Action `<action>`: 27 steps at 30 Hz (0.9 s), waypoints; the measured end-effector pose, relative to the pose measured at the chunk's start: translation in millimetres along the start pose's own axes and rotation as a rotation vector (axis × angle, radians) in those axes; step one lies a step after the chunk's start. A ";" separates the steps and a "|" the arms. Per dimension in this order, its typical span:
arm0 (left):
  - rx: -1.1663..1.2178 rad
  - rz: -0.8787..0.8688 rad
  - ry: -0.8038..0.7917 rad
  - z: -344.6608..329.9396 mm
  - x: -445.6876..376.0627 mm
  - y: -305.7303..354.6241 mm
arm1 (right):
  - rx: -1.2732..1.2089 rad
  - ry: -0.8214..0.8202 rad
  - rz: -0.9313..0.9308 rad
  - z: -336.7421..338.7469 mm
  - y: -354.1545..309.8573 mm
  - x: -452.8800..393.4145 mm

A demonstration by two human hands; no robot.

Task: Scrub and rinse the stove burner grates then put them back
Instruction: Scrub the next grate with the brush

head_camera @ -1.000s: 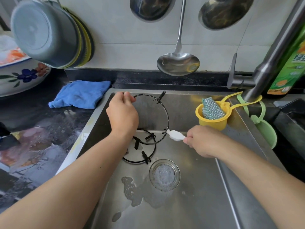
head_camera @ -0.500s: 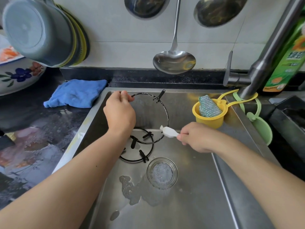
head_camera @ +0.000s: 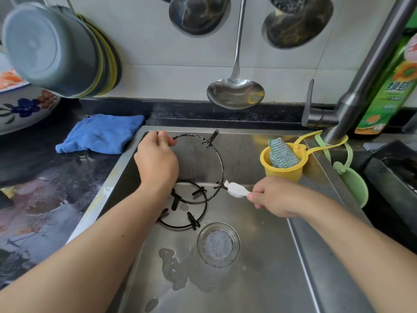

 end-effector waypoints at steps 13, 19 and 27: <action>-0.030 -0.064 -0.054 -1.5 7.2 10.8 | -0.005 0.025 0.019 -6.1 -11.7 -5.3; -0.024 0.014 0.015 5.9 -2.1 2.2 | 0.134 -0.028 -0.007 -0.3 8.2 -7.7; -0.053 -0.031 -0.149 -3.0 6.4 6.6 | -0.336 0.344 0.031 5.3 4.2 -20.9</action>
Point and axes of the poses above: each hand's wrist, its own x-axis away from the middle knuckle, its own z-axis out of the back of the hand, y = z × x, the point moved 1 cm from there along -x, towards the middle knuckle, and after that the axes turned 15 degrees about -z, right-handed, at the moved point
